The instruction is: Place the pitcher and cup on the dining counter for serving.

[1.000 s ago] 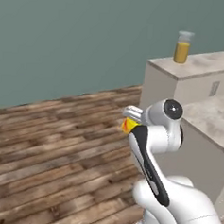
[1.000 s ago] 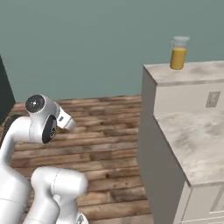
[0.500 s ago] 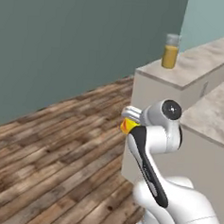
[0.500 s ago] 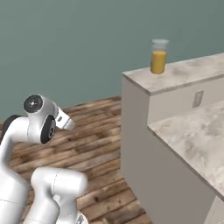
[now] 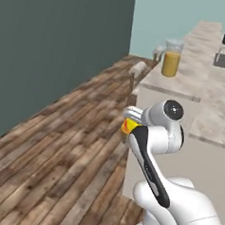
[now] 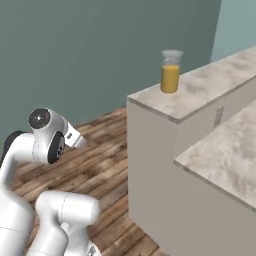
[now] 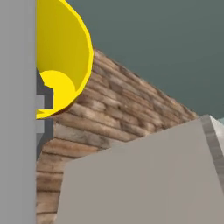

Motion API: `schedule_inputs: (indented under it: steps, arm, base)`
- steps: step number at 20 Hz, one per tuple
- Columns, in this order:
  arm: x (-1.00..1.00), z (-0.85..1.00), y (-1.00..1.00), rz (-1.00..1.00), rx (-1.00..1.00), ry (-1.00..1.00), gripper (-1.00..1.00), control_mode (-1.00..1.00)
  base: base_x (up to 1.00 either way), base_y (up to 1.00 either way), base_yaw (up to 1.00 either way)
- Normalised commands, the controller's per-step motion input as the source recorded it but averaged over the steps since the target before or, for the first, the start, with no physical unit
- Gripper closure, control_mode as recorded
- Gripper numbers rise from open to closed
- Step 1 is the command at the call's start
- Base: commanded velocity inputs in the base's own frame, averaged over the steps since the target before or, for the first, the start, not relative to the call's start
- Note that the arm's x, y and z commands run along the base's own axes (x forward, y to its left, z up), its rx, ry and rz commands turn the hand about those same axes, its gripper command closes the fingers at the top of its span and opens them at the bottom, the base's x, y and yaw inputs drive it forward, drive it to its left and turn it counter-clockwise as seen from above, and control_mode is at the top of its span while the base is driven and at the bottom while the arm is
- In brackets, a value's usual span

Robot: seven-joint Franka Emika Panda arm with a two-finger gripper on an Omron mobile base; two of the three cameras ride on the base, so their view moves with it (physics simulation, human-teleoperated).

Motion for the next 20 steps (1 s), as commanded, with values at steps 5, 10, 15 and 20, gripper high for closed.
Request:
schedule_inputs:
  steps: [5,10,15,20]
  arm:
    - [0.00,0.00,0.00,0.00,0.00,0.00,1.00,1.00]
    - [0.00,0.00,0.00,0.00,0.00,0.00,1.00,1.00]
    - [0.00,0.00,0.00,0.00,0.00,0.00,1.00,1.00]
    - [0.00,0.00,0.00,0.00,0.00,0.00,1.00,1.00]
  base:
    - [1.00,1.00,-0.49]
    - [1.00,1.00,-0.53]
    - [1.00,1.00,-0.53]
    - [0.99,1.00,-0.52]
